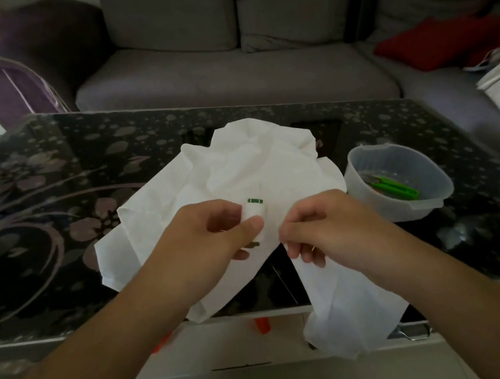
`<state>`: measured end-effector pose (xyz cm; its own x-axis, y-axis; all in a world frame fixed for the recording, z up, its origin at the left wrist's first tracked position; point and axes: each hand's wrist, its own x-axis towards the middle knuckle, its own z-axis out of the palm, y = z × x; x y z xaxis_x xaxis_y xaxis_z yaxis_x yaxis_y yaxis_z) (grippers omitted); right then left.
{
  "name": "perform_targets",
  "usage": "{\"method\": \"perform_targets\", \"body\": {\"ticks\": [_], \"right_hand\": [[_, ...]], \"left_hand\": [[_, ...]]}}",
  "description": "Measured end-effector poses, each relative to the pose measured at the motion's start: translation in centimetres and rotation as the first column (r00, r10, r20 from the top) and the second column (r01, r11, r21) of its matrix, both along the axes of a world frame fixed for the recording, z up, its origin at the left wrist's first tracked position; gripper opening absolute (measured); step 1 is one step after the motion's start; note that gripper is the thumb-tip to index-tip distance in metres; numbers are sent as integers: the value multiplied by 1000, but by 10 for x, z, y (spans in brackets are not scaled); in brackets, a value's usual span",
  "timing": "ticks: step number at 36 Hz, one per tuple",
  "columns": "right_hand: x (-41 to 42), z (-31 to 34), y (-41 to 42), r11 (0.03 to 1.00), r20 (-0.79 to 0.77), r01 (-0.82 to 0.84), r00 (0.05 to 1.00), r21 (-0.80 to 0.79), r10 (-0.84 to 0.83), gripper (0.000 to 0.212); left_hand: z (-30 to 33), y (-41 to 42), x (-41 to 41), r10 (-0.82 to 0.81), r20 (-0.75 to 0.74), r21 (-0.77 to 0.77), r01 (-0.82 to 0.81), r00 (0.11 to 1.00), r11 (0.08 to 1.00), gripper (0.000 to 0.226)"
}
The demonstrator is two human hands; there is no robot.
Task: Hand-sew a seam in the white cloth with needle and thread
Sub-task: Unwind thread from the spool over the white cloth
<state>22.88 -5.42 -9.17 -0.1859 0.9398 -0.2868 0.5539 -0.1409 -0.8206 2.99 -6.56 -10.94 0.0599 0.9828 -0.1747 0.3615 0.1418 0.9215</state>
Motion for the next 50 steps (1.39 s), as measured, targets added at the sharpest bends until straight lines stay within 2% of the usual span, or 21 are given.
{"method": "perform_targets", "body": {"ticks": [3,6,9,13,22,25,28,33,36,40,47,50], "right_hand": [[2,13,-4,995,-159,55,987,85,-41,12],[2,21,-10,990,-265,67,964,125,-32,12],[-2,24,-13,986,-312,58,950,155,-7,16],[-6,26,-12,978,-314,79,949,193,-14,21],[-9,27,-6,934,-229,136,972,332,-60,16],[-10,29,-6,936,-257,161,963,313,-79,14],[-6,31,-5,947,-275,114,961,301,-28,5],[5,33,-5,942,-277,69,961,329,26,25],[7,36,-5,933,-223,53,974,356,29,26],[3,38,-8,921,-52,-66,994,383,93,9],[-5,25,-6,896,12,5,1000,444,-12,10],[-6,22,-4,883,104,-33,994,468,-19,16]], "left_hand": [[2,1,-1,26,238,-88,-5,971,996,35],[5,-2,0,-18,403,-88,59,915,994,31],[7,-5,1,-45,497,-58,85,867,995,36],[13,-5,0,-55,547,-11,73,835,997,32],[22,-2,5,-164,476,30,171,864,985,31],[25,-2,6,-217,443,81,202,870,976,35],[24,-1,5,-193,434,100,165,880,981,34],[24,-3,4,-165,501,60,156,850,986,34],[26,-2,2,-138,509,45,134,849,990,38],[25,-1,-1,-146,467,51,138,872,989,34],[23,-2,1,-106,442,25,106,891,994,33],[23,-2,3,-92,441,23,91,893,996,31]]}}
